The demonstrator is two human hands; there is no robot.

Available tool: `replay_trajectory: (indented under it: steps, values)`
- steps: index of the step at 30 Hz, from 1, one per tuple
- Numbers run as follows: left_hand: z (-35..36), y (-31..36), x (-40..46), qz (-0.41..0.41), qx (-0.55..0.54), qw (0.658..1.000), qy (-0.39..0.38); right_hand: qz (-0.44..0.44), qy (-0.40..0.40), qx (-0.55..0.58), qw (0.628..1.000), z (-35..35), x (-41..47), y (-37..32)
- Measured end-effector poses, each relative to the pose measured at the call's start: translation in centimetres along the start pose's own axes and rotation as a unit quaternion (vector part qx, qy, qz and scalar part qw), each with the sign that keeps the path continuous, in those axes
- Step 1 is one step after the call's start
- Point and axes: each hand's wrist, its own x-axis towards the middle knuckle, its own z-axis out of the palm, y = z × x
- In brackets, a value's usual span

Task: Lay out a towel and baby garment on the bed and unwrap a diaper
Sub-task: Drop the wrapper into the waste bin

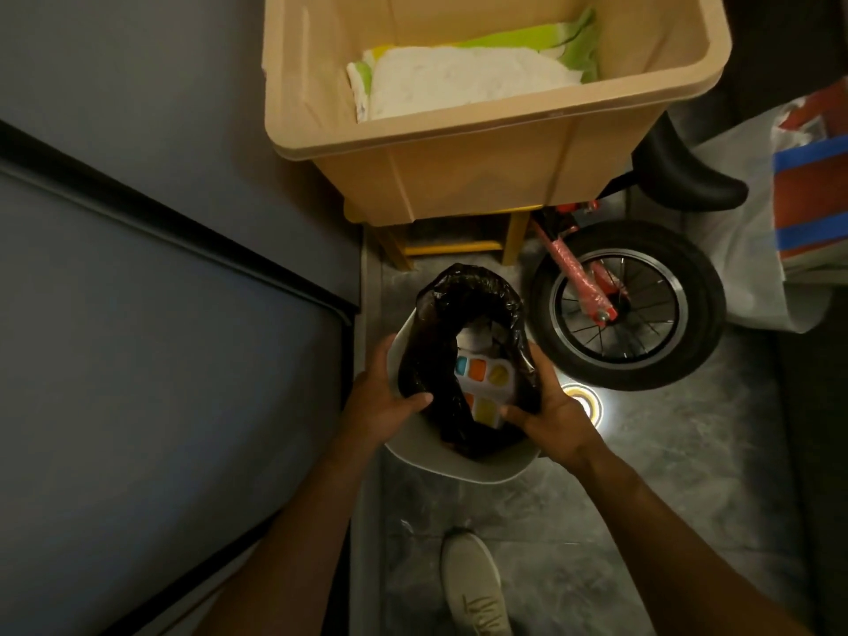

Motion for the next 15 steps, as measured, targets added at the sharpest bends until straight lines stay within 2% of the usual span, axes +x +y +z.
replay_trajectory:
  steps: [10, 15]
  values:
    - [3.6, 0.9, -5.3, 0.021, 0.012, 1.000, -0.008, -0.024, 0.018, -0.066, 0.997, -1.4, -4.7, 4.4]
    - [7.7, 2.9, -8.1, 0.025, 0.016, 0.999, -0.033, -0.012, 0.054, -0.107, 0.993, -5.3, -7.5, 6.6]
